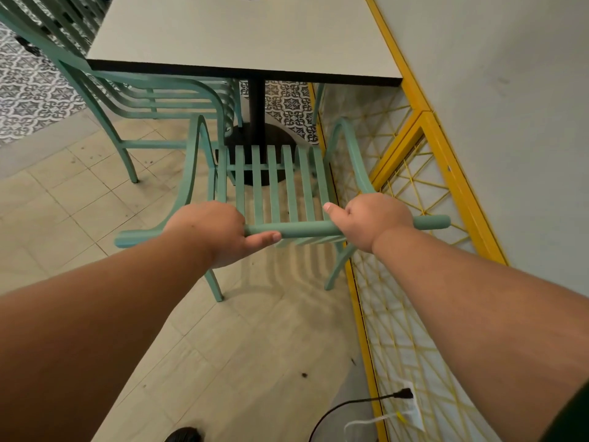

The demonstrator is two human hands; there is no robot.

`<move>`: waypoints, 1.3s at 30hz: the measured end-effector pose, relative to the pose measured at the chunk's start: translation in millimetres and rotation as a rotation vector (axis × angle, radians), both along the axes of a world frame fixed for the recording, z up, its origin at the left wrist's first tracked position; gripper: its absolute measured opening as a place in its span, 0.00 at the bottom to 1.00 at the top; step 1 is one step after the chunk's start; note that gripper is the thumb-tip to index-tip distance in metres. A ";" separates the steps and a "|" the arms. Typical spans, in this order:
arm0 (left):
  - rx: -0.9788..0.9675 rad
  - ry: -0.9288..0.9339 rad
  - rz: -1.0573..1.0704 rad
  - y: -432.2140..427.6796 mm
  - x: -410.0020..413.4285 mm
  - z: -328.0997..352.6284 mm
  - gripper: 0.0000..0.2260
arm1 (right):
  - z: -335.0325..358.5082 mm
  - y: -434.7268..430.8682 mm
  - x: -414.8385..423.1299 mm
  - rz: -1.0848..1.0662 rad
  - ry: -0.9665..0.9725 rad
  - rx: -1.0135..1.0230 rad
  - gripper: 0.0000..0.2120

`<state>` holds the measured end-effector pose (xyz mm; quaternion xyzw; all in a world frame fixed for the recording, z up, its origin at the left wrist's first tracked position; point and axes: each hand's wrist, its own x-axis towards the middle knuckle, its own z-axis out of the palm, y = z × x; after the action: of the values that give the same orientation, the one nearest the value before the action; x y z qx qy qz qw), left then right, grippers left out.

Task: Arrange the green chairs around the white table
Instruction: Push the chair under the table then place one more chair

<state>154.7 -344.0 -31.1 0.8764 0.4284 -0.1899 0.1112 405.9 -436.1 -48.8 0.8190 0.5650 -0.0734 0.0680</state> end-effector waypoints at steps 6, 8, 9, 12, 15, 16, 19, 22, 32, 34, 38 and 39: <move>0.021 0.006 -0.024 7.0 1.3 -1.9 0.45 | 0.1 5.5 2.6 0.017 -0.014 -0.002 0.36; 0.023 0.000 -0.016 15.0 0.7 -2.0 0.46 | 0.7 13.1 1.6 0.016 -0.007 -0.005 0.36; 0.025 -0.004 -0.012 19.5 1.1 -1.9 0.46 | 0.6 18.3 2.1 0.018 -0.005 -0.004 0.36; 0.048 -0.006 -0.026 32.5 8.9 -2.9 0.47 | -1.0 33.0 10.6 0.018 -0.020 0.012 0.37; 0.062 -0.009 -0.029 43.7 15.7 -4.4 0.47 | -2.7 46.4 18.9 0.019 -0.026 0.026 0.37; 0.067 -0.010 -0.029 47.2 16.9 -4.9 0.47 | -3.1 50.2 20.4 0.017 -0.028 0.030 0.37; 0.070 -0.006 -0.029 56.8 22.3 -5.8 0.46 | -4.5 60.9 26.1 0.016 -0.034 0.031 0.37; 0.071 -0.003 -0.031 60.4 26.9 -6.2 0.45 | -5.2 65.1 31.1 0.020 -0.048 0.034 0.37; 0.060 -0.017 -0.026 67.2 29.8 -8.2 0.44 | -3.6 71.6 32.9 0.001 -0.044 0.043 0.35; 0.065 -0.024 -0.029 68.0 29.1 -8.6 0.44 | -4.1 72.4 32.6 -0.007 -0.050 0.052 0.35; 0.091 -0.039 -0.053 67.1 26.5 -9.9 0.42 | -5.3 71.3 31.4 -0.015 -0.060 0.058 0.35; 0.101 -0.040 -0.058 66.4 26.3 -9.7 0.42 | -5.2 70.8 30.6 -0.018 -0.062 0.058 0.34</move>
<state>181.0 -277.6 -40.9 0.8966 0.4095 -0.1534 0.0699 436.5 -365.3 -54.0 0.8275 0.5572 -0.0322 0.0613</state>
